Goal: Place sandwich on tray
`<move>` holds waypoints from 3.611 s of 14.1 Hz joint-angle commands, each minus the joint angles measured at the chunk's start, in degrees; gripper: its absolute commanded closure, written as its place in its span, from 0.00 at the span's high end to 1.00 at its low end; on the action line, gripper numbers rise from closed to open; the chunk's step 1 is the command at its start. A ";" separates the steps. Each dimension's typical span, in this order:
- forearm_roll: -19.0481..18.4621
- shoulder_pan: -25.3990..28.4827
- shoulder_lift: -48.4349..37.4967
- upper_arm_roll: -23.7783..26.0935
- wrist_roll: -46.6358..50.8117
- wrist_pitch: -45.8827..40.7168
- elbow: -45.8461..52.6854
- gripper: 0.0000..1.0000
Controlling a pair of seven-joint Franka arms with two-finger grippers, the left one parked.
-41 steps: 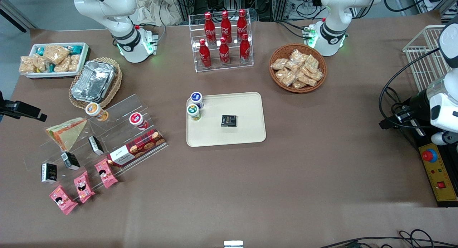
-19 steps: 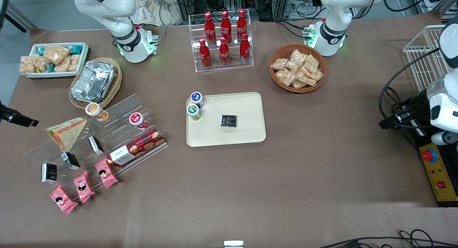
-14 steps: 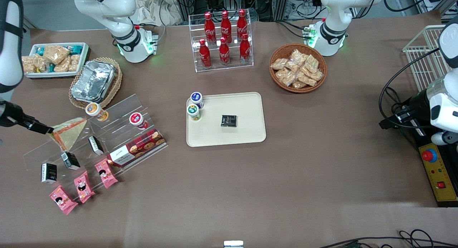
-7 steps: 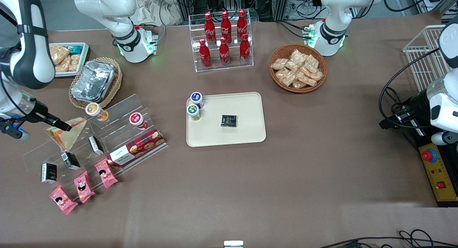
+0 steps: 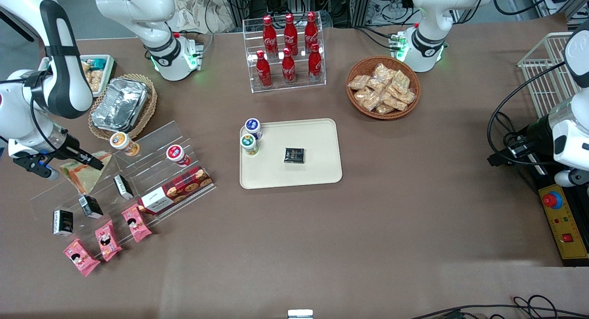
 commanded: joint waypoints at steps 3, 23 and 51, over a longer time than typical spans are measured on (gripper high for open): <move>-1.03 1.70 -1.17 0.12 -0.02 -0.49 3.02 0.00; -2.52 37.45 5.75 5.22 -19.09 -24.78 30.54 0.00; -5.60 47.67 35.92 10.32 -56.18 12.69 29.84 0.99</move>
